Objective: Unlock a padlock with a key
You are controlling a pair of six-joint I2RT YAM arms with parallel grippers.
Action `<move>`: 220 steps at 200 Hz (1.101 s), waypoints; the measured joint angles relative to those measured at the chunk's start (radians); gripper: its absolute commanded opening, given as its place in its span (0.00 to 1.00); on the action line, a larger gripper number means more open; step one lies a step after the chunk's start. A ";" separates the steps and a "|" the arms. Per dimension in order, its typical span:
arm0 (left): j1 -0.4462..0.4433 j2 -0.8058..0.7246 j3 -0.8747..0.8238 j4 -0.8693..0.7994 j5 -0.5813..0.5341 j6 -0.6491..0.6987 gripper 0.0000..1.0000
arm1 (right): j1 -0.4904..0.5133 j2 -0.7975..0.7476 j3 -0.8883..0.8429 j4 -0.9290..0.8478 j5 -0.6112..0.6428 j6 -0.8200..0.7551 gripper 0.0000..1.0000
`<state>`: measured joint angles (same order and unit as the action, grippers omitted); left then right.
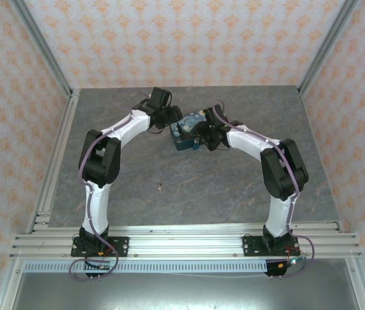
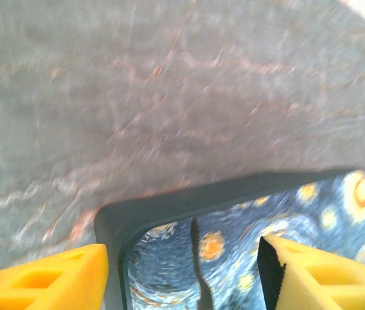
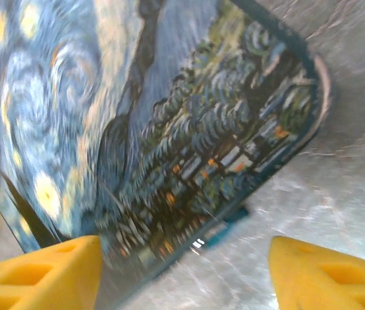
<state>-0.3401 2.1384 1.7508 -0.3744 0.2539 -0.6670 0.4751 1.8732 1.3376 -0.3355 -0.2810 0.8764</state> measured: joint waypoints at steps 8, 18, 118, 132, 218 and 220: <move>0.006 0.007 0.037 -0.015 0.000 0.013 0.69 | -0.002 -0.013 0.017 -0.044 0.024 -0.027 0.78; 0.014 0.010 0.070 -0.036 -0.003 0.031 0.71 | -0.011 -0.024 0.053 -0.098 0.051 -0.060 0.80; 0.026 -0.117 -0.265 0.089 0.155 -0.003 0.60 | -0.179 0.193 0.427 -0.270 -0.017 -0.357 0.76; 0.021 -0.105 -0.256 0.107 0.181 -0.010 0.60 | -0.166 0.251 0.439 -0.277 -0.051 -0.373 0.71; 0.114 0.047 -0.010 -0.022 0.183 0.053 0.60 | -0.064 0.405 0.629 -0.276 -0.111 -0.318 0.61; 0.118 0.049 -0.007 -0.026 0.183 0.058 0.60 | -0.061 0.409 0.634 -0.277 -0.111 -0.315 0.61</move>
<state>-0.2222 2.1872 1.7439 -0.4004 0.4370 -0.6094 0.4145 2.2818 1.9717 -0.6121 -0.3923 0.5617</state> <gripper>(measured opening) 0.596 0.599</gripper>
